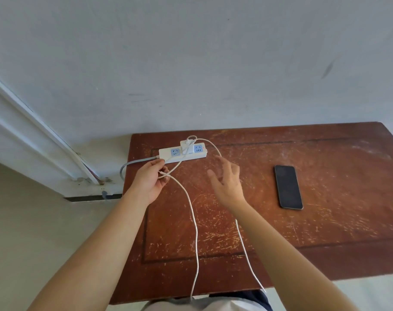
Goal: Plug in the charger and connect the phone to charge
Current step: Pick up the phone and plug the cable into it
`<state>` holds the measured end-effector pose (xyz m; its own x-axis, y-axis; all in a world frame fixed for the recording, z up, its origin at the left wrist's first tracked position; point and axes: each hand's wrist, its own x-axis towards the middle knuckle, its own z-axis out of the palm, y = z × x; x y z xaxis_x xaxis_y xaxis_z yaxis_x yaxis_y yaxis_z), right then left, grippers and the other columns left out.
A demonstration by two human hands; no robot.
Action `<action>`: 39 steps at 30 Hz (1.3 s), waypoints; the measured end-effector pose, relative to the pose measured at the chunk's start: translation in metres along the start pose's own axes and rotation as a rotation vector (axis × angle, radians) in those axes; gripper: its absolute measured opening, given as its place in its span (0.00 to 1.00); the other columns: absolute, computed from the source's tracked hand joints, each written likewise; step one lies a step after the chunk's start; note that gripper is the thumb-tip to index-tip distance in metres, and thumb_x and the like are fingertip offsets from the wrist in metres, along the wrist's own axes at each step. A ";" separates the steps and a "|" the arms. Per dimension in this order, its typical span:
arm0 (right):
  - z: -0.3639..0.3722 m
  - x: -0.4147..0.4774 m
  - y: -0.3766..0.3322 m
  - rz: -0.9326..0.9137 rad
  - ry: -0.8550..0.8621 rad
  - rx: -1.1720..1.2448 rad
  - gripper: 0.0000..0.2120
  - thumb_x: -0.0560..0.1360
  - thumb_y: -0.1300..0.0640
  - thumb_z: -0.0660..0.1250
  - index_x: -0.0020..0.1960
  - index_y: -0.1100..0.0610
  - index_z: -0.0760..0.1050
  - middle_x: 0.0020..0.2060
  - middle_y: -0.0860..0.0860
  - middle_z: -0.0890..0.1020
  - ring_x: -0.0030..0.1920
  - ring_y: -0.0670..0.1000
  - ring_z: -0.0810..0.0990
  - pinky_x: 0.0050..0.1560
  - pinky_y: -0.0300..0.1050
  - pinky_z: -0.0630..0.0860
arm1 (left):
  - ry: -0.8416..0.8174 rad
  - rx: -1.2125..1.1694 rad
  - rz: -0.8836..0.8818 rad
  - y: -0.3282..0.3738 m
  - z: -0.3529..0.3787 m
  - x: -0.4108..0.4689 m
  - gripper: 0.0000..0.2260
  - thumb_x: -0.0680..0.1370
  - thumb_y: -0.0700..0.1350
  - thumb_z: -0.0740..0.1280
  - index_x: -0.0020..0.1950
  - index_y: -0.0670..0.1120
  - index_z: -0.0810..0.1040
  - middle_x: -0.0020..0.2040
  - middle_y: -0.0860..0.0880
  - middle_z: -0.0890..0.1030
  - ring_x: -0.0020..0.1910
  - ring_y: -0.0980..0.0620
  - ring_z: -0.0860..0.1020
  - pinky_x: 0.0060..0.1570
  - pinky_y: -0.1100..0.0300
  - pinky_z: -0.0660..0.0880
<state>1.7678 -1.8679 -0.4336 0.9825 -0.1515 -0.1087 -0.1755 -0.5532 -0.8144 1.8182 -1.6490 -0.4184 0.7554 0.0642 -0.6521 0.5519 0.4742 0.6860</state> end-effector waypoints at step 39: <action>-0.092 -0.023 -0.044 0.054 0.448 0.659 0.10 0.85 0.49 0.59 0.55 0.48 0.79 0.25 0.40 0.71 0.25 0.42 0.65 0.26 0.39 0.65 | -0.073 0.891 0.417 -0.019 -0.002 -0.036 0.20 0.81 0.46 0.65 0.72 0.48 0.69 0.63 0.47 0.76 0.59 0.48 0.76 0.59 0.51 0.76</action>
<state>1.7469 -1.9157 -0.3428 0.8304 -0.5563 -0.0321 -0.0109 0.0414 -0.9991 1.7794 -1.6589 -0.4084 0.9535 0.0073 -0.3014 0.2776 -0.4113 0.8682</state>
